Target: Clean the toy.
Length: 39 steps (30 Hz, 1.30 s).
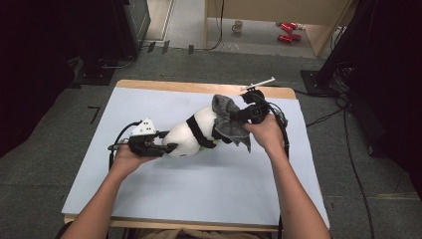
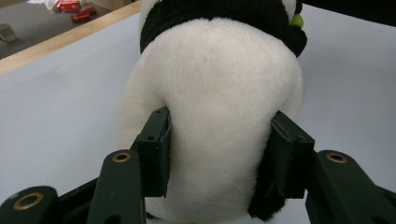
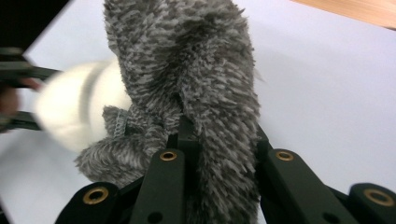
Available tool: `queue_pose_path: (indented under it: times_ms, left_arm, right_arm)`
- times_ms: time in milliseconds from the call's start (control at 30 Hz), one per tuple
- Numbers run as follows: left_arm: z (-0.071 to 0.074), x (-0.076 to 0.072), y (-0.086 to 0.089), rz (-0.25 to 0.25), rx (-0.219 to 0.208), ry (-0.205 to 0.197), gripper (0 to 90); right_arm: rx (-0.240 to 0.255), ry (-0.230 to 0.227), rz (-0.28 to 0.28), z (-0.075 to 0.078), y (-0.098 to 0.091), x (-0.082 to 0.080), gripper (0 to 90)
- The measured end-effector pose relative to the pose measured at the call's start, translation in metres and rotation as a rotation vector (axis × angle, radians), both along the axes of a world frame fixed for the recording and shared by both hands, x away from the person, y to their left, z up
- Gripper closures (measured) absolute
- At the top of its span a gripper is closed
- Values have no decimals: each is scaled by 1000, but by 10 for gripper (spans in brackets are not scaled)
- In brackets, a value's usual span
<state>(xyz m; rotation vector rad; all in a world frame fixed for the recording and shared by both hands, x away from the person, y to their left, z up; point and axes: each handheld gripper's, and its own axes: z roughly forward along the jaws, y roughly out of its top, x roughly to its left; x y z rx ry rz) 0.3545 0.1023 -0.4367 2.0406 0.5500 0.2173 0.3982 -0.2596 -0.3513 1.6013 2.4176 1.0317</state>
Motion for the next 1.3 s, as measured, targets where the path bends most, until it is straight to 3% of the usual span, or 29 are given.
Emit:
queue_pose_path:
  times_ms: [100,267,500,700,867,1000,1167,1233,1300]
  left_arm:
    - [0,0,0,2,-3,1,487]
    - [1,1,0,8,-9,9,485]
    - [1,0,0,16,-16,17,478]
    - [1,0,1,23,-28,22,470]
    - [0,0,3,28,-36,24,466]
    - [0,1,4,29,-38,30,467]
    - [-1,0,3,24,-31,30,477]
    - [-1,0,3,26,-32,31,483]
    - [-1,0,3,28,-36,35,490]
  right_arm:
    - [22,8,-24,-3,-11,1,766]
    - [77,-54,-15,21,-10,-4,766]
    - [129,-99,103,51,32,-10,766]
    - [166,-75,203,49,78,-10,766]
    - [144,-35,280,33,120,-10,766]
    - [108,-7,309,16,140,-9,766]
    - [27,14,302,-1,146,-6,765]
    - [23,12,292,-1,141,-4,765]
    - [-19,-5,271,1,134,-3,765]
